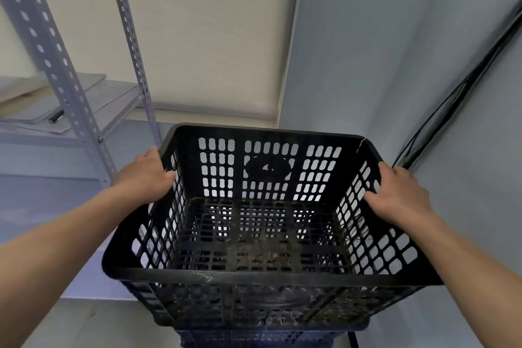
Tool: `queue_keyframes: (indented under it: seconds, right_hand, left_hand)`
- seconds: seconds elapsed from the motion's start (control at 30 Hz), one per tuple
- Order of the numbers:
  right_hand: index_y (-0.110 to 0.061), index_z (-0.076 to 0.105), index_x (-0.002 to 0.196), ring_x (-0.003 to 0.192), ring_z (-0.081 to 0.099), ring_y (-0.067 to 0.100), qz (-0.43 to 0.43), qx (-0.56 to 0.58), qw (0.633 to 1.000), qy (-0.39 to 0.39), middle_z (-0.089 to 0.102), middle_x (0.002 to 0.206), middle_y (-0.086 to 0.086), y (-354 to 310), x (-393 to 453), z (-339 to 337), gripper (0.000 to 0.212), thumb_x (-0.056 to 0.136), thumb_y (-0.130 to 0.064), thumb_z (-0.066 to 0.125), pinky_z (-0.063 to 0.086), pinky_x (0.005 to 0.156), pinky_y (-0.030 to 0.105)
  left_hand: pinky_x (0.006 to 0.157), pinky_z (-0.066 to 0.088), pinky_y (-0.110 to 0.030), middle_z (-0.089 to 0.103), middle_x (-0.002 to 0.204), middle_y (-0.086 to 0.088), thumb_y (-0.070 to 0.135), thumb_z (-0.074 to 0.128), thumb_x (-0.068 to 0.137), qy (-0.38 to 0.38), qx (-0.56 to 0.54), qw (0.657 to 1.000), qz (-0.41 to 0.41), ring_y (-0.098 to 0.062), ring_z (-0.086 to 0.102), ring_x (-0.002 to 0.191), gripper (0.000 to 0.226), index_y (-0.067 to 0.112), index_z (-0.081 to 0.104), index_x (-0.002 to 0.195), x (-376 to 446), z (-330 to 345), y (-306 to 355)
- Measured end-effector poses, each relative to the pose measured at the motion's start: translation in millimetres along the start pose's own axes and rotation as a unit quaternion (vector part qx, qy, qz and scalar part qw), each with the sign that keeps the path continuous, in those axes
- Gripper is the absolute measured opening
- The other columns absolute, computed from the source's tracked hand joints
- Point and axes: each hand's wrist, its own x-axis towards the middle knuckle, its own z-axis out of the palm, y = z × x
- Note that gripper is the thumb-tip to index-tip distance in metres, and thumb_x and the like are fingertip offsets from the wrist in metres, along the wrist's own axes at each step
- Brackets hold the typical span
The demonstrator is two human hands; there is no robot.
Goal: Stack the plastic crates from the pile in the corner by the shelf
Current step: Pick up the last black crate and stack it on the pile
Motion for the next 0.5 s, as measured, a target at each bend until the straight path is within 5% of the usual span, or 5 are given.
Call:
queue_keyframes:
  seconds: [0.13, 0.5]
  right_hand:
    - [-0.023, 0.030, 0.158, 0.146, 0.033, 0.034, -0.012, -0.005, 1.000, 0.012, 0.039, 0.155, 0.011, -11.3, -9.3, -1.3, 0.077, 0.091, -0.045, 0.060, 0.033, 0.114, 0.052]
    - [-0.022, 0.024, 0.161, 0.156, 0.020, 0.030, -0.155, 0.083, 0.983, 0.053, 0.031, 0.164, 0.007, -57.9, -44.4, -13.1, 0.077, 0.095, -0.042, 0.058, 0.025, 0.121, 0.055]
  left_hand:
    - [0.087, 0.048, -0.050, 0.048, 0.135, -0.018, 0.041, 0.054, 0.091, 0.023, 0.004, 0.999, 0.029, -0.039, 0.054, 0.114, 0.060, 0.012, 0.034, 0.140, -8.6, -7.6, 8.0]
    - [0.102, 0.040, -0.054, 0.026, 0.156, -0.006, 0.042, 0.057, 0.089, 0.096, 0.018, 0.988, 0.122, -0.033, 0.029, 0.139, 0.075, 0.020, 0.021, 0.151, -51.2, -27.1, 32.3]
